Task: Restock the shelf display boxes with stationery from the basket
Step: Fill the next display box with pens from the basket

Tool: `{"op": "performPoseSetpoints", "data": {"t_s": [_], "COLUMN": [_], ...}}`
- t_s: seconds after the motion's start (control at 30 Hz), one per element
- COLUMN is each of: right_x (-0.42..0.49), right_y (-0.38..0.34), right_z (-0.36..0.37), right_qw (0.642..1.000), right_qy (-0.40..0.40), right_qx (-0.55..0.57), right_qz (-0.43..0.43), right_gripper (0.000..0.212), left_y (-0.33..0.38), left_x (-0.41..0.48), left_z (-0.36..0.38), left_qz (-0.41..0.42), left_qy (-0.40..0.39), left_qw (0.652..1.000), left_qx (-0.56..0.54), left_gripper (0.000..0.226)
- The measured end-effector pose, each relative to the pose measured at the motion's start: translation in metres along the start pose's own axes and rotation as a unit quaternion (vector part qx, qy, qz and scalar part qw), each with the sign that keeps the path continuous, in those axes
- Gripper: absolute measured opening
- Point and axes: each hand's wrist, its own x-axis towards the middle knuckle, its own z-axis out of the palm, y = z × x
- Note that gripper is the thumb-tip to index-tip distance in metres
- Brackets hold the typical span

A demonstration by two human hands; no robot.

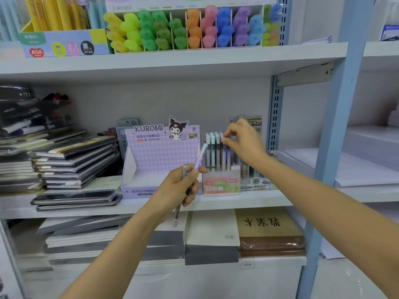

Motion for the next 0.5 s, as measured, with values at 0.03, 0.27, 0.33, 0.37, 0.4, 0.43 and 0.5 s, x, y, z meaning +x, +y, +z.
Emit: {"op": "performPoseSetpoints", "data": {"t_s": [0.03, 0.27, 0.33, 0.37, 0.4, 0.43, 0.5], "right_x": [0.0, -0.014, -0.021, -0.025, -0.027, -0.029, -0.031], "right_y": [0.0, -0.026, -0.036, -0.039, -0.041, -0.042, -0.043], "right_z": [0.0, -0.023, -0.03, -0.034, -0.037, -0.04, -0.046], "right_qw": [1.0, 0.949, 0.921, 0.917, 0.915, 0.914, 0.909], "right_qy": [-0.017, -0.039, -0.125, -0.166, -0.195, -0.207, -0.185], "right_qx": [-0.005, 0.301, 0.356, 0.353, 0.345, 0.343, 0.368], "right_qz": [0.011, 0.083, 0.1, 0.09, 0.074, 0.06, 0.06], "right_gripper": [0.013, 0.026, 0.028, 0.028, 0.026, 0.025, 0.024], "left_y": [0.001, 0.009, 0.014, 0.016, 0.019, 0.022, 0.026], "left_x": [0.0, -0.003, -0.004, -0.005, -0.006, -0.008, -0.012], "left_z": [0.001, 0.005, 0.008, 0.009, 0.011, 0.012, 0.013], "left_qz": [0.002, 0.018, 0.016, 0.01, 0.002, -0.006, -0.011], "left_qy": [0.001, -0.016, -0.03, -0.041, -0.053, -0.062, -0.048], "left_qw": [1.0, 1.0, 0.999, 0.999, 0.998, 0.998, 0.999], "left_qx": [0.001, 0.018, 0.025, 0.026, 0.026, 0.024, 0.023], "left_gripper": [0.026, 0.025, 0.025, 0.026, 0.026, 0.026, 0.025]}}
